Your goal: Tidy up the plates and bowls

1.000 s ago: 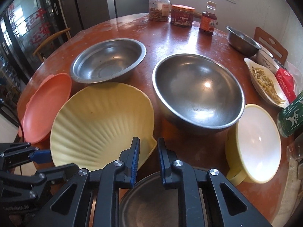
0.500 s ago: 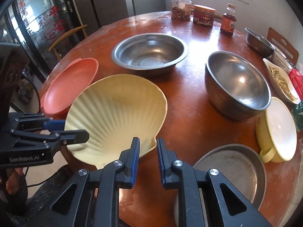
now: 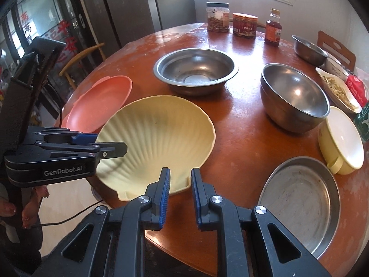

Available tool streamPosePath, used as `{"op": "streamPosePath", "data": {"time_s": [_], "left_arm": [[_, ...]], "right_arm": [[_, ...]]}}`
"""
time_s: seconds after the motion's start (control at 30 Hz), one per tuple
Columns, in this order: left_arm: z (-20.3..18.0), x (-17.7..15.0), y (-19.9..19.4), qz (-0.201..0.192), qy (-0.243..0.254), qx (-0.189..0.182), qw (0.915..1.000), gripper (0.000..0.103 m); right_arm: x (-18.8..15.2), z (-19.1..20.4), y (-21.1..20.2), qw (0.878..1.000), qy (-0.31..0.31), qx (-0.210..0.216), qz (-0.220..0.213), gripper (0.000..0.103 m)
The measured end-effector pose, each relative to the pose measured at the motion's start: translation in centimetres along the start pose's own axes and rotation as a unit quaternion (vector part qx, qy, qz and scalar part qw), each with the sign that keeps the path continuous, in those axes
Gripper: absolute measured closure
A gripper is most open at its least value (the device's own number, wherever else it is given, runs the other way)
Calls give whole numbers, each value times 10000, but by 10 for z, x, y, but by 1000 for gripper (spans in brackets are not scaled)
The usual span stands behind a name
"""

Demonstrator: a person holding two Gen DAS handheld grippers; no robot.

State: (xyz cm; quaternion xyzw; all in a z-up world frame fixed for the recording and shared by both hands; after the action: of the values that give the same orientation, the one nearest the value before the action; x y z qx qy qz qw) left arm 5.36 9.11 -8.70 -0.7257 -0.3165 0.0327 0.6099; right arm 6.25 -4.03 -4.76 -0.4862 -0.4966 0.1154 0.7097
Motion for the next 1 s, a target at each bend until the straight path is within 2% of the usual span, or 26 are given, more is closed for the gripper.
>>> {"op": "streamPosePath", "data": {"time_s": [0.6, 0.83, 1.0], "left_arm": [[39, 19, -5, -198, -322, 282, 9989, 66], [54, 22, -9, -217, -384, 239, 9987, 66], [52, 18, -11, -177, -310, 154, 9992, 66]], "right_arm": [[20, 28, 15, 9994, -32, 309, -154, 81], [33, 43, 21, 9982, -148, 529, -226, 81], [36, 48, 25, 9985, -165, 483, -213, 81]]}}
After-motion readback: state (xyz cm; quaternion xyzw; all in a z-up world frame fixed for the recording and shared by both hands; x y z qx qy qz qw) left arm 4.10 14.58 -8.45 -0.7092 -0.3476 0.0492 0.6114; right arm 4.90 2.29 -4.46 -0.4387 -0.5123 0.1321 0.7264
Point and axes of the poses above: each gripper's, at about its wrist camera, not at the fingertips, and y roughly the way its jaws point, z to its left, x to its top, the point moved 6 cm from there along y, roughly the way its jaws point, and after that the axes turned 15 degrees about -y, right-handed, at the moved point
